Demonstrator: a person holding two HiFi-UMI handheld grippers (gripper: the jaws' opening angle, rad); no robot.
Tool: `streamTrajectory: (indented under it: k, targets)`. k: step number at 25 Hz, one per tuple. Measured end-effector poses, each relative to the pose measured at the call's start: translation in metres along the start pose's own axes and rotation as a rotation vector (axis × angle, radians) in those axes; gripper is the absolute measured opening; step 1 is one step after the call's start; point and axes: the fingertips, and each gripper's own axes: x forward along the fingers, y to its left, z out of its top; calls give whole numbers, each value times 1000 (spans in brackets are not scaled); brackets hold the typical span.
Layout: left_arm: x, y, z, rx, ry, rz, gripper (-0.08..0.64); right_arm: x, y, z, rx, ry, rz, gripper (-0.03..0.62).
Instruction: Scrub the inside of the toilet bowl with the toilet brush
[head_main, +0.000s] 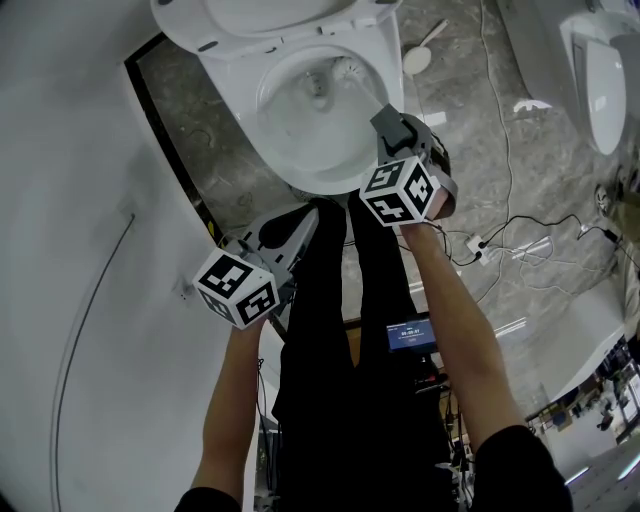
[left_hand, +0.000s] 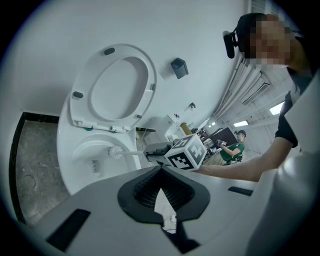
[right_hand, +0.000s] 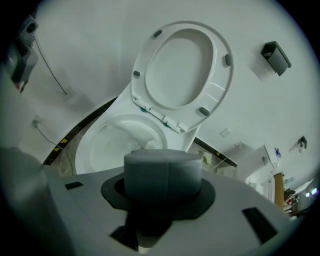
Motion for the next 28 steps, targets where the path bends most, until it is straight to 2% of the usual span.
streamTrajectory:
  k: [9, 14, 18, 23, 28]
  targets:
    - [3, 6, 6, 0, -14, 1, 9, -18, -1, -28, -93, 28, 17, 160]
    - [2, 8, 7, -4, -21, 8, 9, -24, 4, -46, -222, 45, 50, 160]
    - [3, 7, 5, -10, -21, 7, 9, -31, 11, -59, -272, 73, 97, 158]
    - [4, 4, 1, -16, -14, 7, 9, -40, 35, -80, -257, 124, 216, 158]
    - [5, 1, 1, -20, -18, 3, 9, -46, 54, -90, -167, 147, 282, 156]
